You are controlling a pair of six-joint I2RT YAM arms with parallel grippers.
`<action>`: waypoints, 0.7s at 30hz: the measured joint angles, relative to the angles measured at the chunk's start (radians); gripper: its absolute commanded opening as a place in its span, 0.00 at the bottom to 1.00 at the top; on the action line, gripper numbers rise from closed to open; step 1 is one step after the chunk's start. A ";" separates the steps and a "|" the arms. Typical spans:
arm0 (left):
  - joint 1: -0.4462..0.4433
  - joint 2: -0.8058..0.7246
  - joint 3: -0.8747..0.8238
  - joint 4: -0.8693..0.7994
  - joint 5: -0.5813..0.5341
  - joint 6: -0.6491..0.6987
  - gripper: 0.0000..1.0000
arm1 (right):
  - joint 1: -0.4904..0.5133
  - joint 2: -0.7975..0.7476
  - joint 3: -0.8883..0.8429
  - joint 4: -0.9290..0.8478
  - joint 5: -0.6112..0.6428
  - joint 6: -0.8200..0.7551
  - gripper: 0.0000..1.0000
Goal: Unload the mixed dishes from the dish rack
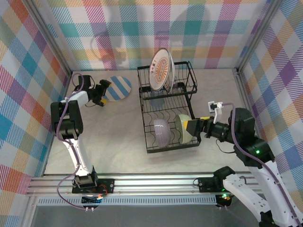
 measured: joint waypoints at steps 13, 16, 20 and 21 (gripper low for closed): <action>-0.004 -0.452 -0.216 -0.181 -0.180 0.040 1.00 | 0.005 0.309 0.238 0.010 0.153 -0.056 0.86; -0.019 -0.602 -0.266 -0.193 -0.195 0.061 1.00 | 0.025 0.374 0.297 0.018 0.186 -0.064 0.81; -0.061 -0.774 -0.325 -0.224 -0.196 0.112 1.00 | 0.056 0.441 0.368 0.023 0.233 -0.084 0.73; -0.073 -0.802 -0.331 -0.238 -0.196 0.129 1.00 | 0.064 0.458 0.385 0.023 0.248 -0.090 0.72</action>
